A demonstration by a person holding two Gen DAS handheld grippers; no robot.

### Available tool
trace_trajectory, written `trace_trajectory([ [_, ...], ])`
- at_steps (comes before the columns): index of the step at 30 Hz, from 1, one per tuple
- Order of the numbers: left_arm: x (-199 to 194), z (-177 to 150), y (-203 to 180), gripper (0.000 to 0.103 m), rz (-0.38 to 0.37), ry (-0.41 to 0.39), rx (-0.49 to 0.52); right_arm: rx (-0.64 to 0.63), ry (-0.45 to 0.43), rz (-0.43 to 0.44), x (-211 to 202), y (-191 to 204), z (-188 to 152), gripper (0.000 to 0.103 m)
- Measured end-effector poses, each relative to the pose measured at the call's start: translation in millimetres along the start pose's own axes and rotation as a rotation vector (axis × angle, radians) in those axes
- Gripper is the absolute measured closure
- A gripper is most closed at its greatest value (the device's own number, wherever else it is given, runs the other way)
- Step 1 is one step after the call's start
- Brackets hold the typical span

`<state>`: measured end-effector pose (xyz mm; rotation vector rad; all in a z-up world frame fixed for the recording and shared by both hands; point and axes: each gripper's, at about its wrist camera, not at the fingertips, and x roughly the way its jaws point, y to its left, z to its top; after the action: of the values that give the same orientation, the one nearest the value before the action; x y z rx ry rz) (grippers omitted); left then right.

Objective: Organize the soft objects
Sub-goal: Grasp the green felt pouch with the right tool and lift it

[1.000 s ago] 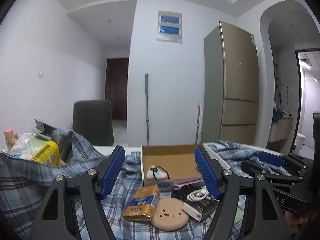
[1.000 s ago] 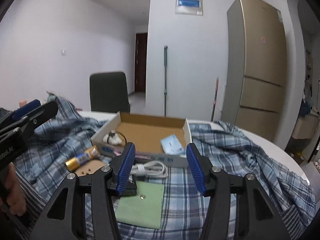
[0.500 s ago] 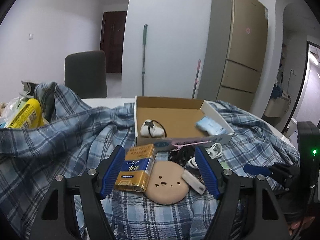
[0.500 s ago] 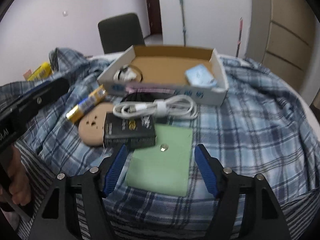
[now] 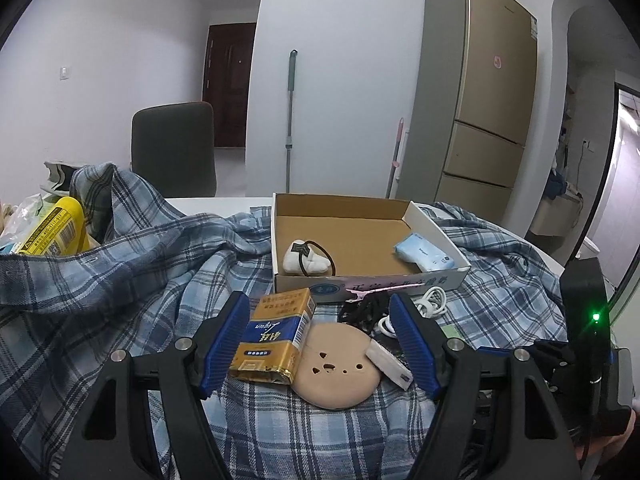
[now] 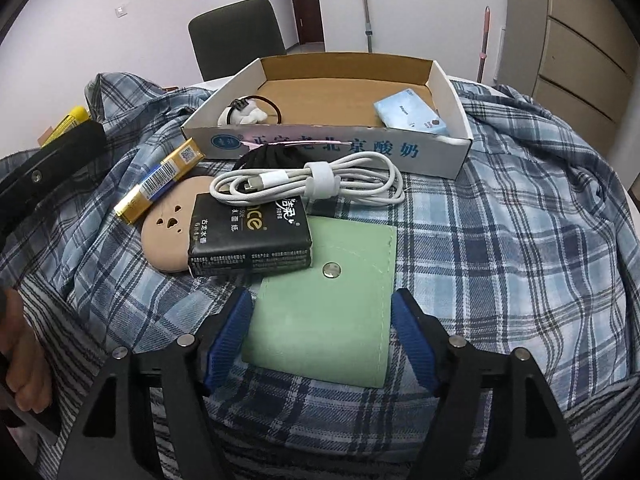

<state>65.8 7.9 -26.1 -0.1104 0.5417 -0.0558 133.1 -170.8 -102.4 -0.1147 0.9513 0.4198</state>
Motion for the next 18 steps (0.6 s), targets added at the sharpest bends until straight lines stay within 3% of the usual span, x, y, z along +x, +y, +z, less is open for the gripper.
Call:
trace_trajectory([
  [11,-2.6,-1.3,-4.4,0.028,-0.015,-0.012,0.022,-0.013,-0.008,-0.046,1.0,3.2,-0.2,0.034],
  [18,-3.6,-1.2,-5.3,0.028,-0.02,-0.017,0.029,0.022,-0.081,-0.033,-19.9,-6.9,3.0,0.034],
])
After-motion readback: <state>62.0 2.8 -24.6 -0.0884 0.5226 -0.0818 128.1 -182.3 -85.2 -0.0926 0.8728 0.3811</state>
